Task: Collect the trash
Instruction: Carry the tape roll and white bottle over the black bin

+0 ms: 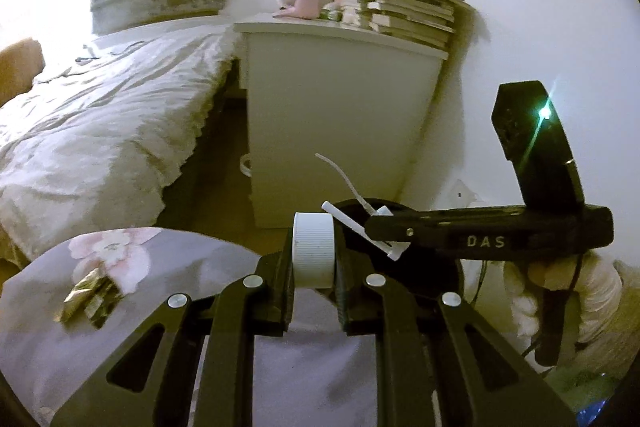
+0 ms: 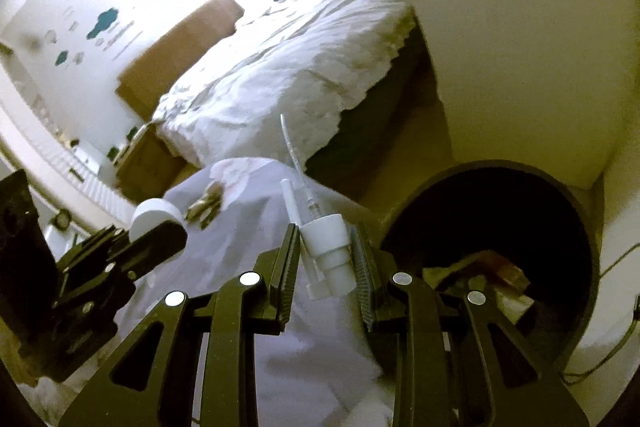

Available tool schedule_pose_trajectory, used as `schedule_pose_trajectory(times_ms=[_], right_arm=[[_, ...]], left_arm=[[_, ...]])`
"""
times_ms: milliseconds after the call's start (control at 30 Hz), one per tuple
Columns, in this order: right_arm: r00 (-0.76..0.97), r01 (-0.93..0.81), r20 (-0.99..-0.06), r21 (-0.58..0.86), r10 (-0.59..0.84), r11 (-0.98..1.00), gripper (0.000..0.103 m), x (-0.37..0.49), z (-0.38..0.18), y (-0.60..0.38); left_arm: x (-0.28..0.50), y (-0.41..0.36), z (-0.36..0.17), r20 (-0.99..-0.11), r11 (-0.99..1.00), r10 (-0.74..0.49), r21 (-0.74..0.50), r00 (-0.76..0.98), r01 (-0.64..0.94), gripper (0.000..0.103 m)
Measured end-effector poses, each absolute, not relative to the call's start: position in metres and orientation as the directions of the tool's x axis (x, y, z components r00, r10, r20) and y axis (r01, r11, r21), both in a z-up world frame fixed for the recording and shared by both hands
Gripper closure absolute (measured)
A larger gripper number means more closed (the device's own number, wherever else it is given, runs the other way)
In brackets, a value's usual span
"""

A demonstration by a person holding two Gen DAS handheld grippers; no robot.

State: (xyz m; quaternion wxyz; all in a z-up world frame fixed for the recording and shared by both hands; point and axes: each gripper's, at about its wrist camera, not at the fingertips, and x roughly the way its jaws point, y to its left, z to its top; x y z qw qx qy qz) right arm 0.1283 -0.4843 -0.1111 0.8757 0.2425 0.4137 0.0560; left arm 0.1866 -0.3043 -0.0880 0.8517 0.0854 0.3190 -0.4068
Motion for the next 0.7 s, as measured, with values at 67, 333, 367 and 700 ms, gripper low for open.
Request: schedule_pose_trajectory(times_ms=[67,333,367,700], right_arm=[[0.655,0.125,-0.699,0.474,0.286,0.871,0.076,0.126,-0.115,-0.494],[0.652,0.225,-0.717,0.495,0.248,0.839,0.076,0.118,-0.139,-0.532],[0.650,0.239,-0.720,0.497,0.243,0.834,0.076,0.117,-0.143,-0.537],[0.646,0.321,-0.736,0.503,0.203,0.802,0.076,0.106,-0.168,-0.571]], left_arm=[[0.187,-0.315,-0.091,-0.617,0.641,-0.647,-0.124,0.447,0.757,0.085],[0.200,-0.352,-0.121,-0.652,0.600,-0.678,-0.224,0.340,0.768,0.085],[0.202,-0.356,-0.125,-0.655,0.595,-0.682,-0.238,0.326,0.768,0.085],[0.201,-0.385,-0.149,-0.695,0.568,-0.670,-0.255,0.260,0.783,0.085]])
